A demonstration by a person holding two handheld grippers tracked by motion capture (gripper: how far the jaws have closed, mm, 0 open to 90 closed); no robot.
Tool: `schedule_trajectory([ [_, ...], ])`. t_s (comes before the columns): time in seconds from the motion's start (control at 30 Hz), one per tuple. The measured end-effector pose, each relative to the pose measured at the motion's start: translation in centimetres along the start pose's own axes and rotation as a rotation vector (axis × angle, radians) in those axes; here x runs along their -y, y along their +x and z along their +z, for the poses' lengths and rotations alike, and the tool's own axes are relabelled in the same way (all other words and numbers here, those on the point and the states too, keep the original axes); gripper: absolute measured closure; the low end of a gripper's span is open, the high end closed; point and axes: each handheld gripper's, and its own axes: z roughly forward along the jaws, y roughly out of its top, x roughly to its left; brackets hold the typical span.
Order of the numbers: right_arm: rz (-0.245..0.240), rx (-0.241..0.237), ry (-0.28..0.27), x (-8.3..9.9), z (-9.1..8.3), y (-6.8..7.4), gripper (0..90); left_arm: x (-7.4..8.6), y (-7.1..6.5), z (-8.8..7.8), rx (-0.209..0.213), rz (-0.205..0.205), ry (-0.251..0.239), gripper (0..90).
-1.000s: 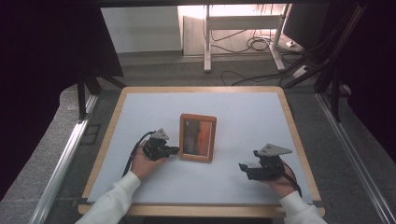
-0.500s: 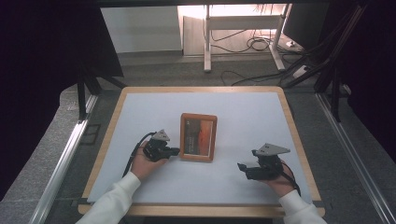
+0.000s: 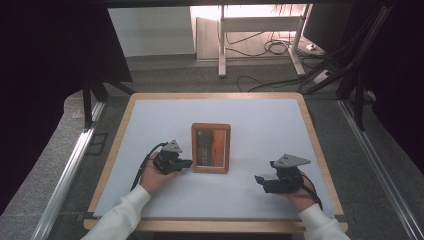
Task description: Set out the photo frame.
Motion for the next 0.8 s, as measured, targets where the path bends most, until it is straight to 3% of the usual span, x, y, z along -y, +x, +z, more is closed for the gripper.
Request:
schedule_trajectory([
  [0.33,0.0,0.002,-0.002,0.0,0.0,0.0,20.5,0.0,0.0,-0.2,-0.009,0.004,-0.004,90.0],
  [0.57,-0.007,0.011,0.0,0.1,0.1,0.0,20.5,0.7,0.9,-2.4,-0.056,-0.036,-0.054,89.9],
  [0.7,-0.008,0.027,0.0,0.3,0.2,-0.3,20.5,1.7,0.9,-3.8,-0.098,-0.047,-0.088,80.2],
  [0.8,-0.002,0.04,-0.005,0.5,0.4,-0.5,20.5,2.3,0.9,-4.5,-0.127,-0.082,-0.113,69.9],
])
